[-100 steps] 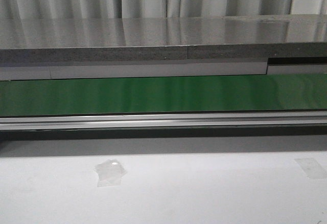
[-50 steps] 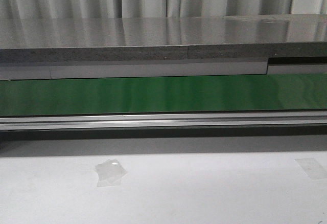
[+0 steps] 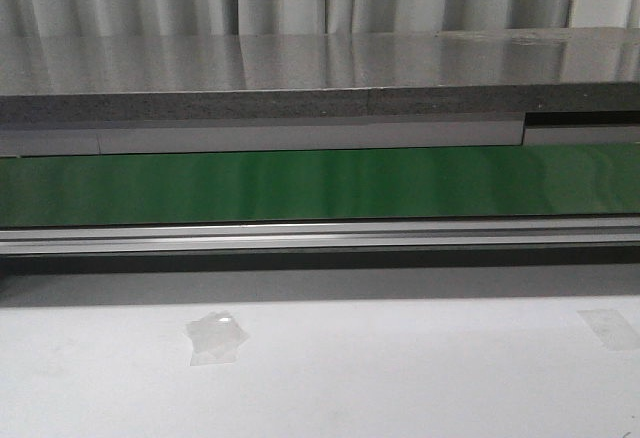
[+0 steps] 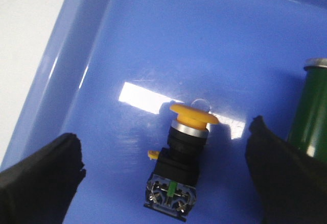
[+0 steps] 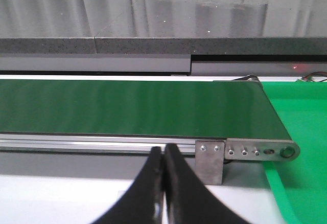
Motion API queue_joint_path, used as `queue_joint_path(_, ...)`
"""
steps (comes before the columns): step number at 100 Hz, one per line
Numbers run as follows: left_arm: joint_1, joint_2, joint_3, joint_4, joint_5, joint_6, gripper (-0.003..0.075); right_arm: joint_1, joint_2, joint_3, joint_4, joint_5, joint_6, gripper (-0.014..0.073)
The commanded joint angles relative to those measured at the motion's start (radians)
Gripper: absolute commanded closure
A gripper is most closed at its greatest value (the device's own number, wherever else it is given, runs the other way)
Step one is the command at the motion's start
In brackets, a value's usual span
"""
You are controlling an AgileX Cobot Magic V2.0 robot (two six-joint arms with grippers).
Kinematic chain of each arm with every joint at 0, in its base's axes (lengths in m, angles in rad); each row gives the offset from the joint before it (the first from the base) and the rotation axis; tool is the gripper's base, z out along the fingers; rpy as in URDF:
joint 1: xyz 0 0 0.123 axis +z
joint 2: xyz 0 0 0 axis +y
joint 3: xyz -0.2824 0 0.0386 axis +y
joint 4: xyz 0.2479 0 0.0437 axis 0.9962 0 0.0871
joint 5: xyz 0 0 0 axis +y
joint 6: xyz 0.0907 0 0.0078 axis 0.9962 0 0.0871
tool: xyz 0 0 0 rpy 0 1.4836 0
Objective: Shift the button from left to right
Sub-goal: 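Lower the left gripper and grasp the yellow-capped button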
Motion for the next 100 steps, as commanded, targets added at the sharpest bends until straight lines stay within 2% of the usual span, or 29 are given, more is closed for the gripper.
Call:
queue_joint_path(1,0.002,-0.016,-0.032,0.007,-0.045,-0.002,0.0094,-0.002,-0.019,-0.015,-0.009,-0.091,-0.001,0.0662)
queue_joint_path(37,0.03,0.052,-0.032,-0.014,-0.059,-0.002,0.0094,-0.002,-0.019,-0.015,-0.009,-0.091,-0.001,0.0662)
queue_joint_path(66,0.03,0.079,-0.032,-0.057,-0.051,0.058,0.0106,-0.002,-0.019,-0.015,-0.009,-0.091,-0.001,0.0662)
queue_joint_path(100,0.03,0.138,-0.032,-0.063,-0.024,0.06,0.0209,-0.002,-0.019,-0.015,-0.009,-0.091,-0.001,0.0662)
